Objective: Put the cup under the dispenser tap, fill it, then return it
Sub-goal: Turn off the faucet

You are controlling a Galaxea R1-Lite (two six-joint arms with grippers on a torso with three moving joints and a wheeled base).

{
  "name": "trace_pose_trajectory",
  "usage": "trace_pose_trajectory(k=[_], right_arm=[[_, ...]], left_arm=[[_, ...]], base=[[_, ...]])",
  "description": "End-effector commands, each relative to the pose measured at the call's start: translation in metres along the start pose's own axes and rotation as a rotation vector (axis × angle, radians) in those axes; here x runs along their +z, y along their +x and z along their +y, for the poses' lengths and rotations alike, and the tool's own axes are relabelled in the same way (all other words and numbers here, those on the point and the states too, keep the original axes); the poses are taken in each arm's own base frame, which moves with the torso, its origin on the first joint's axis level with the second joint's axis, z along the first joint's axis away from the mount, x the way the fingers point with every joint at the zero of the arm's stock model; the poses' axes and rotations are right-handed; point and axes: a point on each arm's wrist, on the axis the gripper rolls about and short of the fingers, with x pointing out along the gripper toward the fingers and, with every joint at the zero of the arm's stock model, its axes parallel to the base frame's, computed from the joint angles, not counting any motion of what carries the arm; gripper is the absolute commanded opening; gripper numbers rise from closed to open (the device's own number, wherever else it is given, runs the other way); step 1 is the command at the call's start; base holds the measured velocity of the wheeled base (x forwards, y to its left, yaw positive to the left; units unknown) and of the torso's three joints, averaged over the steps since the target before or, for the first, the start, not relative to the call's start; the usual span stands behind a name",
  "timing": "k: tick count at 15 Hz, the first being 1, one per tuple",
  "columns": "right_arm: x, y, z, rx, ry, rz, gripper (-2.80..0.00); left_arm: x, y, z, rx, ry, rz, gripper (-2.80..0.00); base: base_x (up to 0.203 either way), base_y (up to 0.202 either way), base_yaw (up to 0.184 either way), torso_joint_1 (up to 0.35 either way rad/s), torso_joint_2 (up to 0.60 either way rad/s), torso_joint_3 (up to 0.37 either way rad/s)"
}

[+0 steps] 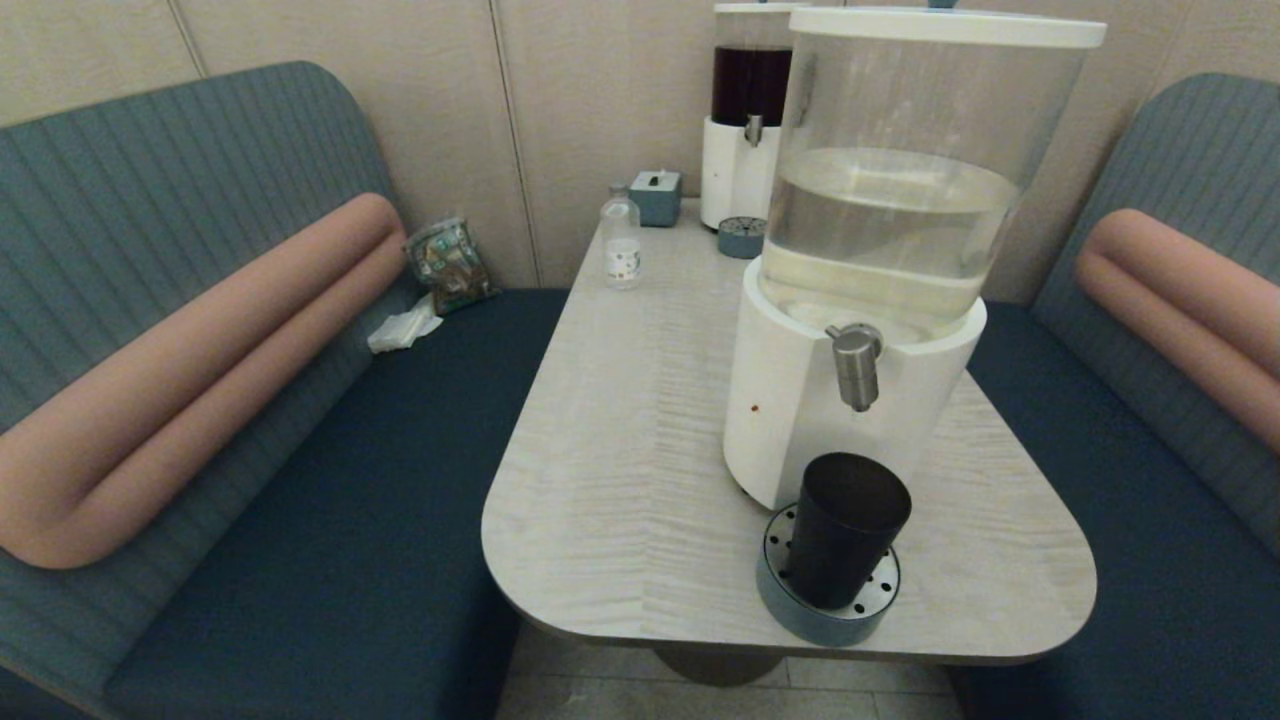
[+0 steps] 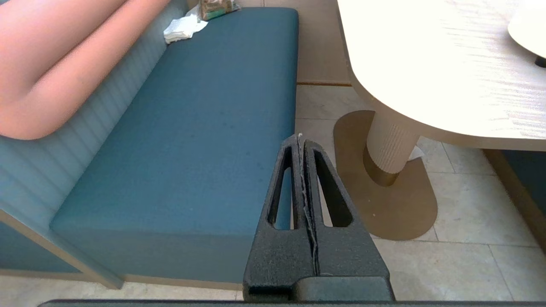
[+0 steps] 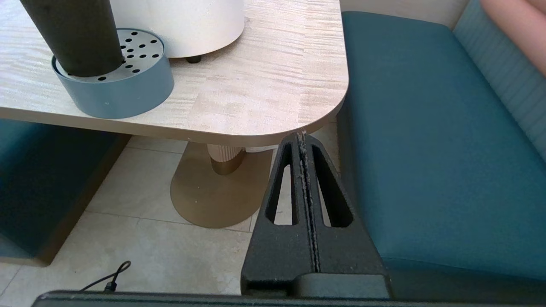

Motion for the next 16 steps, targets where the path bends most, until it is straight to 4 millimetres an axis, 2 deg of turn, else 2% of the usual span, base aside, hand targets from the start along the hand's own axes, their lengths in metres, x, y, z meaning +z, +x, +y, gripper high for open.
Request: trace_pose_trajectory(k=[1, 7, 8, 10, 12, 14, 16], right_arm=[[0.000, 0.000, 0.000, 0.001, -0.001, 0.002, -2.80], [0.000, 0.000, 0.000, 0.001, -0.001, 0.001, -2.80], [0.000, 0.000, 0.000, 0.001, -0.001, 0.001, -2.80], [0.000, 0.000, 0.000, 0.001, -0.001, -0.001, -2.80], [0.000, 0.000, 0.000, 0.001, -0.001, 0.001, -2.80], [0.000, 0.000, 0.000, 0.001, -0.001, 0.002, -2.80], [0.000, 0.000, 0.000, 0.001, -0.001, 0.002, -2.80]], left_arm=[[0.000, 0.000, 0.000, -0.001, 0.000, 0.000, -2.80], [0.001, 0.000, 0.000, -0.017, 0.036, -0.004, -2.80], [0.012, -0.003, -0.001, -0.029, 0.035, -0.037, -2.80], [0.056, -0.014, -0.002, -0.050, 0.033, -0.131, -2.80], [0.125, -0.016, -0.003, -0.071, 0.014, -0.188, -2.80], [0.186, 0.018, -0.005, -0.132, -0.037, -0.119, -2.80], [0.219, 0.068, -0.009, -0.257, -0.112, -0.008, -2.80]], base=[[0.000, 0.000, 0.000, 0.000, 0.00, 0.000], [0.000, 0.000, 0.000, 0.000, 0.00, 0.000], [0.000, 0.000, 0.000, 0.000, 0.00, 0.000], [0.000, 0.000, 0.000, 0.000, 0.00, 0.000], [0.000, 0.000, 0.000, 0.000, 0.00, 0.000], [0.000, 0.000, 0.000, 0.000, 0.00, 0.000], [0.000, 0.000, 0.000, 0.000, 0.00, 0.000]])
